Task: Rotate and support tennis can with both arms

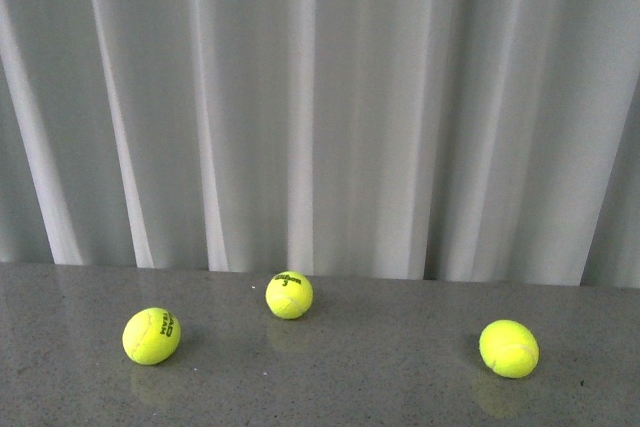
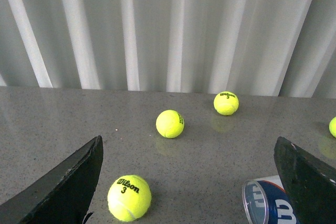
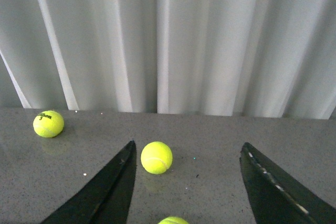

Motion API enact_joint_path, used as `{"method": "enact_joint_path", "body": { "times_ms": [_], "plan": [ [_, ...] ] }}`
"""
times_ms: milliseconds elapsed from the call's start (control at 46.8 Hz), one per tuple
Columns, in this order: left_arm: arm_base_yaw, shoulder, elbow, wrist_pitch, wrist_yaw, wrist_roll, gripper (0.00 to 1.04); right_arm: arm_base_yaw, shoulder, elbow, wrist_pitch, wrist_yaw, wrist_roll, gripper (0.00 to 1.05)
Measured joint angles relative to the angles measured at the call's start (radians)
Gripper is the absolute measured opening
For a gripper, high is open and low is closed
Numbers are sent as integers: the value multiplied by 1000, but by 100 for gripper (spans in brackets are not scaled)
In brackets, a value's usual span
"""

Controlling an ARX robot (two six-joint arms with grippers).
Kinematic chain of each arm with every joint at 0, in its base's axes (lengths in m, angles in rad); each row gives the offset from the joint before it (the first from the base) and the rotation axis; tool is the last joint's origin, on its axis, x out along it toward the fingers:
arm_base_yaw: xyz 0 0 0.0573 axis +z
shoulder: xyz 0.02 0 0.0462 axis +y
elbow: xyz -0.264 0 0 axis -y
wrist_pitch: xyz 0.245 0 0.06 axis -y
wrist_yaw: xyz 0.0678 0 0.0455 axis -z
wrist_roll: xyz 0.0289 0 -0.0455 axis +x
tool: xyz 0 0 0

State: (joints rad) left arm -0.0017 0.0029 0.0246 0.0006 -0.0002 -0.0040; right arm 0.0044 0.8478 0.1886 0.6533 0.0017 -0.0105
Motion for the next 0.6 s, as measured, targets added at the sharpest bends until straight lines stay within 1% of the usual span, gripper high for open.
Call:
{"method": "enact_joint_path", "body": {
  "times_ms": [128, 193, 214, 299, 342, 599],
  "plan": [
    [0, 0, 0, 0, 0, 0, 98, -2, -58, -46, -18, 0, 0, 36],
    [0, 0, 0, 0, 0, 0, 98, -2, -100, -69, -36, 0, 0, 22],
    [0, 0, 0, 0, 0, 0, 98, -2, -106, -72, -39, 0, 0, 20],
    [0, 0, 0, 0, 0, 0, 98, -2, -149, -93, -62, 0, 0, 6],
    [0, 0, 0, 0, 0, 0, 98, -2, -165, -100, -71, 0, -2, 3],
    [0, 0, 0, 0, 0, 0, 98, -2, -300, -141, -162, 0, 1, 3]
  ]
}}
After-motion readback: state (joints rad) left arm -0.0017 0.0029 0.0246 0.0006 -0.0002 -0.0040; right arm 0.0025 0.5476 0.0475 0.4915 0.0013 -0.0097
